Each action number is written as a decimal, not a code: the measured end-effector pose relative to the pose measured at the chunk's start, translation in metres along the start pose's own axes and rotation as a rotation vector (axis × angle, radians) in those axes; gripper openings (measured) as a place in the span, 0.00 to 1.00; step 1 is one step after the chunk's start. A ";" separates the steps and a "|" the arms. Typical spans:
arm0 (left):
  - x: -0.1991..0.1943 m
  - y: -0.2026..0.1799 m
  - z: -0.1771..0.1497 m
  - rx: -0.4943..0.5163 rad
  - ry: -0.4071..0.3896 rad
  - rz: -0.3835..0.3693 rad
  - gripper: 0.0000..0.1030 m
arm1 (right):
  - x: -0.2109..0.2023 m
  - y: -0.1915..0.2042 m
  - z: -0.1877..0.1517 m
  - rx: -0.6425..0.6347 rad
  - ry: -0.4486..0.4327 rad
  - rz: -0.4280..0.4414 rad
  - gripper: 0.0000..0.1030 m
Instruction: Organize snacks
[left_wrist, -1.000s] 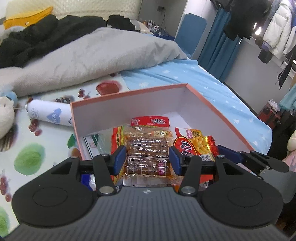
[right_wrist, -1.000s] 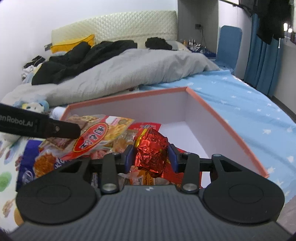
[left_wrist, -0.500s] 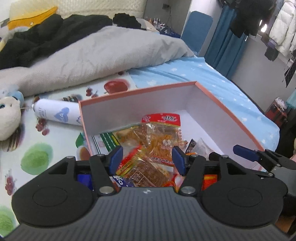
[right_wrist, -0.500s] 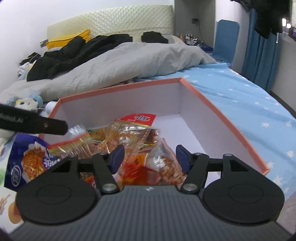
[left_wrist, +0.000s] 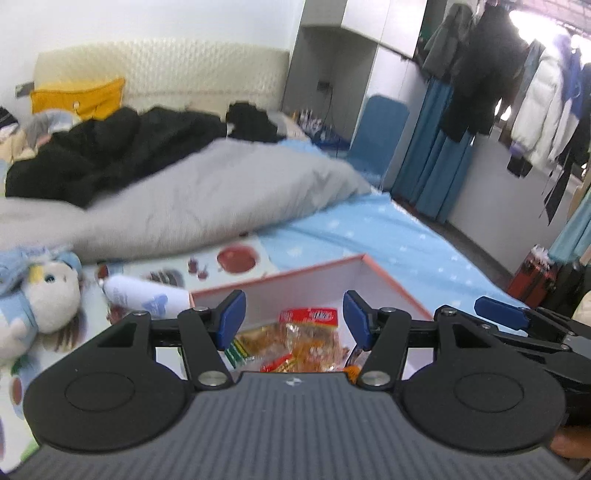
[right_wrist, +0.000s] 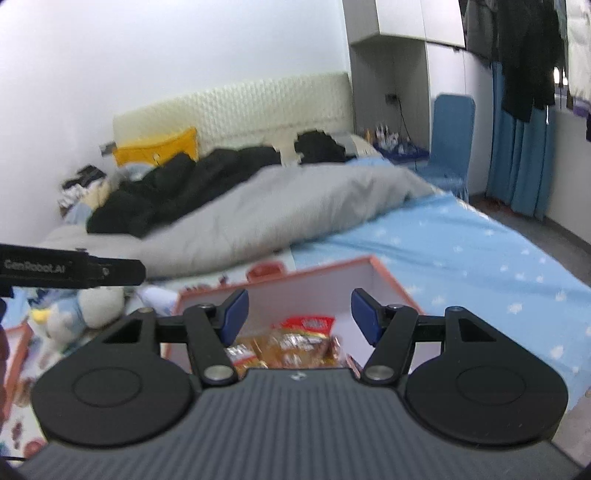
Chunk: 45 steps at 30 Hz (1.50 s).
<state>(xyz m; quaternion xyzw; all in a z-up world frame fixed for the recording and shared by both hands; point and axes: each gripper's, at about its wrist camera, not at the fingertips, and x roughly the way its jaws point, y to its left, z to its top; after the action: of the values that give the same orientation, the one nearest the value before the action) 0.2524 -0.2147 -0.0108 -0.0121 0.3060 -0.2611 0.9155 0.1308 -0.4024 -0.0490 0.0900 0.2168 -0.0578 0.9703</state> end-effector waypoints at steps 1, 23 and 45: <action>-0.007 -0.001 0.002 0.004 -0.010 -0.003 0.62 | -0.007 0.001 0.003 -0.003 -0.012 0.001 0.62; -0.126 0.002 -0.058 0.021 -0.039 0.019 0.79 | -0.091 0.030 -0.031 0.041 -0.032 -0.006 0.62; -0.140 -0.002 -0.117 0.026 0.045 0.114 0.98 | -0.105 0.028 -0.074 0.047 0.081 -0.020 0.87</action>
<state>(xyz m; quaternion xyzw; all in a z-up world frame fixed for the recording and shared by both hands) 0.0906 -0.1325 -0.0277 0.0230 0.3234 -0.2125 0.9218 0.0102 -0.3525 -0.0656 0.1128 0.2553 -0.0691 0.9578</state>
